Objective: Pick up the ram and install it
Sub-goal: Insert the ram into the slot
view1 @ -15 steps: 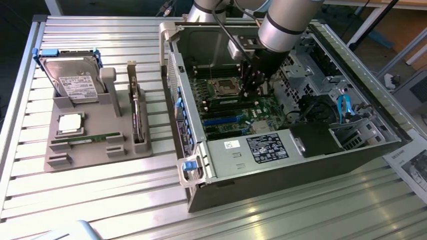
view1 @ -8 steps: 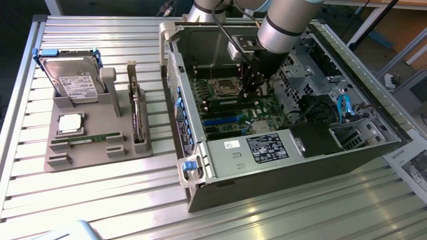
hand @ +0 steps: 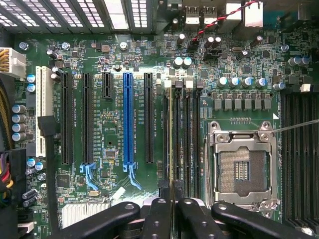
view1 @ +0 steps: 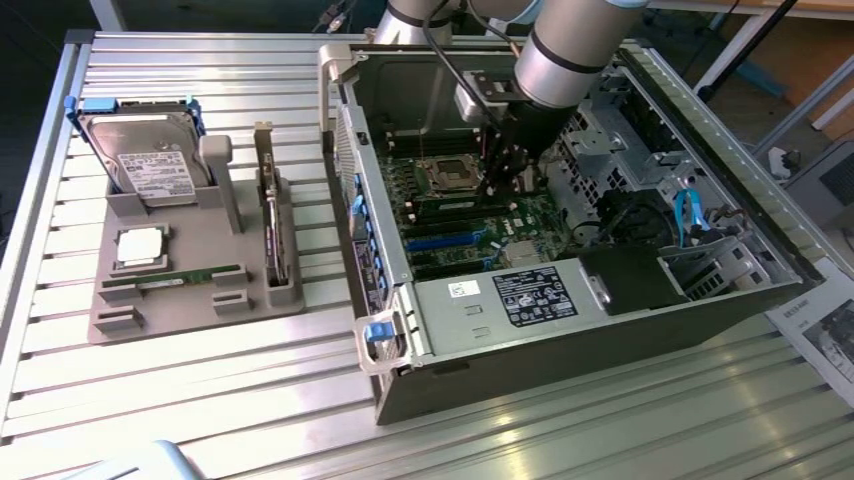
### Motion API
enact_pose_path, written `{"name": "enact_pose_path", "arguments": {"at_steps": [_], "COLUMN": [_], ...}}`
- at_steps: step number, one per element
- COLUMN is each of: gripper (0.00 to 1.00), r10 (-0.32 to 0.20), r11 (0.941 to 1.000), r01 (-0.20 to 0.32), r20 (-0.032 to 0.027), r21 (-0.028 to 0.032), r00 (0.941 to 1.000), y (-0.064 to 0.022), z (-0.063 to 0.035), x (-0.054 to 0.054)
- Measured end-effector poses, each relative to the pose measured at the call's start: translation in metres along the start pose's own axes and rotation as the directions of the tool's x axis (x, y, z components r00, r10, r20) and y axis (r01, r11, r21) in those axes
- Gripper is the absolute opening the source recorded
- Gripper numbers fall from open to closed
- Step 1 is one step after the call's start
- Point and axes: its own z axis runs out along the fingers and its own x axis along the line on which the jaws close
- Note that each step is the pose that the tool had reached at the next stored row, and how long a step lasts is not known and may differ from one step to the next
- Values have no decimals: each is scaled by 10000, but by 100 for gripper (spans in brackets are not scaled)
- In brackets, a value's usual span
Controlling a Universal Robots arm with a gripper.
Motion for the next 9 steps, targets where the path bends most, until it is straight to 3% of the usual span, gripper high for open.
{"name": "enact_pose_path", "arguments": {"at_steps": [9], "gripper": [12], "r10": [2], "r11": [10000], "r01": [-2], "r20": [0], "r21": [0], "r00": [10000], "y": [7], "z": [9], "x": [0]}}
